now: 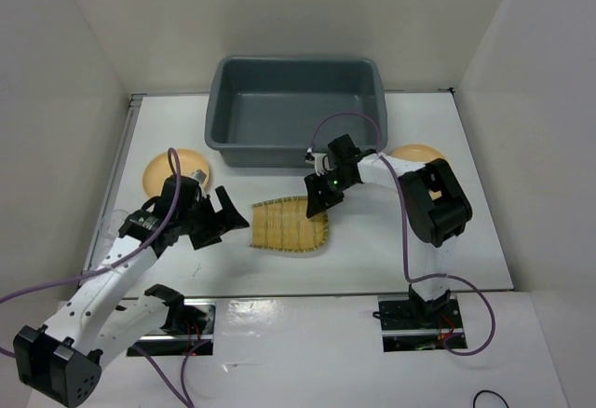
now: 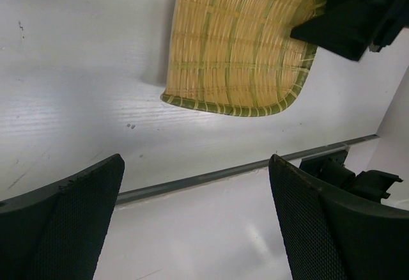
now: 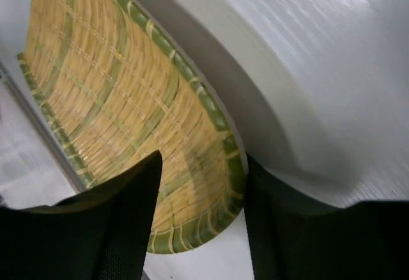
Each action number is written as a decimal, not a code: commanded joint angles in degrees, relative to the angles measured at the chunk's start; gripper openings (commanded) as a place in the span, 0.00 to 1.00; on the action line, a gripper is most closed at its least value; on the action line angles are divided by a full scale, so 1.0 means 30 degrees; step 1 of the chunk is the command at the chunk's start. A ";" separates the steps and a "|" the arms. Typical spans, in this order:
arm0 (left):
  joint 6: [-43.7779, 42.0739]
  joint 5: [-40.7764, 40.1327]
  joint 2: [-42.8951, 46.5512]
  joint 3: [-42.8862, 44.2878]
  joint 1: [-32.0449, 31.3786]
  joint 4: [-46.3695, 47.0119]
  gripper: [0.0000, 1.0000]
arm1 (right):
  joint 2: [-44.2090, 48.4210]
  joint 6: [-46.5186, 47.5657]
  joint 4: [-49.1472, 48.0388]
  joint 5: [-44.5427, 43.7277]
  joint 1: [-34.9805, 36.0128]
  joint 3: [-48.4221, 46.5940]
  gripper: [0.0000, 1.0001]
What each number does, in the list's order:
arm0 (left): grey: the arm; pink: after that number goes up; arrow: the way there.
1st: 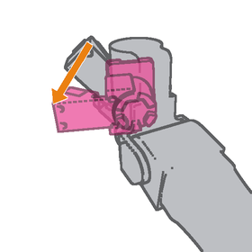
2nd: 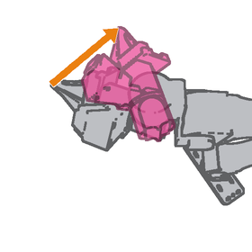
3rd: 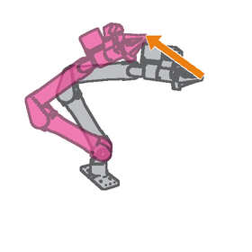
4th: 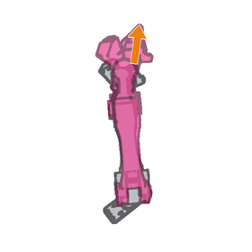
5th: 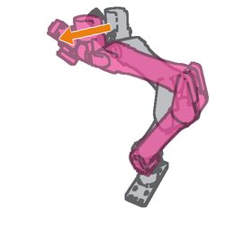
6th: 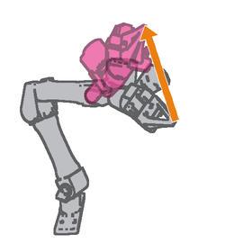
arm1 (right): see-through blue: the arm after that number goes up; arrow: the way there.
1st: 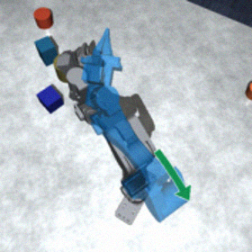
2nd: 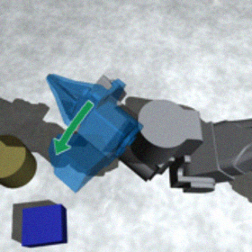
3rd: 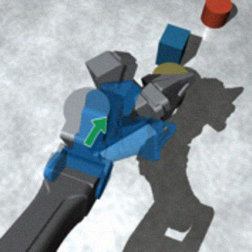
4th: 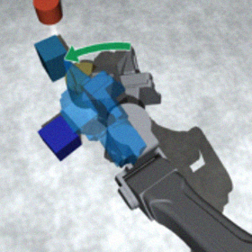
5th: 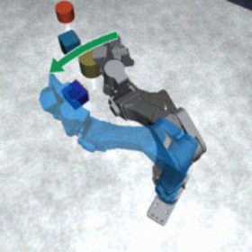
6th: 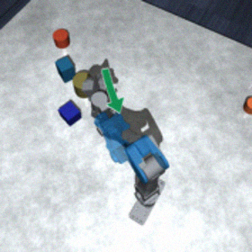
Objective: Place the mixed dishes into the plastic bin
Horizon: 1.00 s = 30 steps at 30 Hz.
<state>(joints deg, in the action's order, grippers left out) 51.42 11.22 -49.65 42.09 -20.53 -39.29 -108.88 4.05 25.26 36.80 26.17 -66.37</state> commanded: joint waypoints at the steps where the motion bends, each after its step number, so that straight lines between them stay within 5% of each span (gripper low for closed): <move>1: 0.0409 -0.0167 0.0551 -0.0054 -0.0040 -0.0176 1.00 | -0.1499 -0.0238 0.0017 -0.0517 0.0123 0.0004 0.55; 2: 0.0409 -0.0167 0.0727 -0.0054 -0.0040 -0.0176 1.00 | -0.1761 -0.0238 0.0019 -0.0517 0.0123 -0.0170 0.43; 3: 0.0409 -0.0167 0.0729 -0.0257 -0.0040 -0.0176 1.00 | -0.1763 -0.0238 0.0222 -0.0517 0.0123 -0.0375 0.43; 6: 0.0583 -0.0167 0.1108 -0.0435 -0.0040 -0.0176 1.00 | -0.1763 0.0201 0.1011 -0.1247 0.0123 -0.0611 0.02; 7: 0.0585 -0.0167 0.1110 -0.0435 -0.0040 -0.0176 1.00 | -0.1763 0.0462 0.1015 -0.1540 0.0123 -0.0612 0.00; 15: 0.0585 -0.0575 0.2660 -0.0611 -0.0040 -0.0525 1.00 | 0.4226 0.4408 0.4408 0.0095 0.0299 -0.0668 0.00; 21: 0.0790 -0.2509 0.5352 0.0180 -0.0216 -0.1142 1.00 | 0.9131 0.6908 0.6578 0.0274 0.0299 -0.4413 0.00; 30: 0.0558 -0.2774 0.5302 0.0180 -0.0216 -0.1670 1.00 | 0.4923 0.4980 0.7402 0.0479 -0.1076 -1.6530 0.00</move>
<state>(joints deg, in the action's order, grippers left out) 53.06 3.64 -32.32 40.95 -20.95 -43.90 -88.31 21.43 46.35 36.84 24.77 -106.96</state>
